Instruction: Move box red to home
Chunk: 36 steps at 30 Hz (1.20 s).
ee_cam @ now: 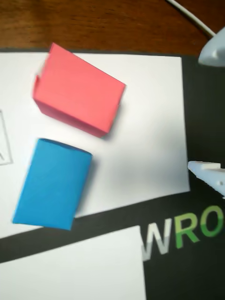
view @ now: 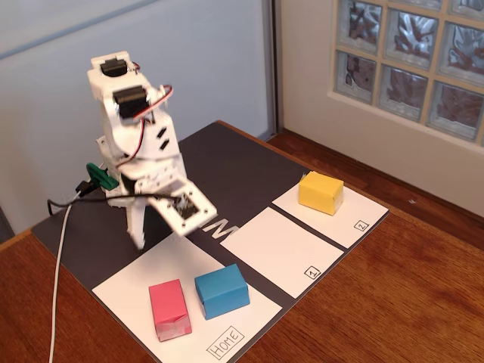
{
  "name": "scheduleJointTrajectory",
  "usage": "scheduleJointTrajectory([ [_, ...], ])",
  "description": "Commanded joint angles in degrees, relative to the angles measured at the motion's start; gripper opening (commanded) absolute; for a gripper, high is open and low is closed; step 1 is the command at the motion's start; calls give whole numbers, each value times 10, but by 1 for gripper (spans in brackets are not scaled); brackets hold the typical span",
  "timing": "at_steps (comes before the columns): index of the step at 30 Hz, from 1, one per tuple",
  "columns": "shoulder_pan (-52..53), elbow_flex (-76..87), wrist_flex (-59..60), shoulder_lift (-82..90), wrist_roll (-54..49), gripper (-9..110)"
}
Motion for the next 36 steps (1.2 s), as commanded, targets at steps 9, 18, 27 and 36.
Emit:
scheduleJointTrajectory([
  [9, -157, 117, 71, 233, 101, 0],
  [18, -252, 301, 43, 345, 163, 0],
  [27, -239, 455, -73, 345, 149, 0],
  [36, -232, 576, -150, 371, 165, 0],
])
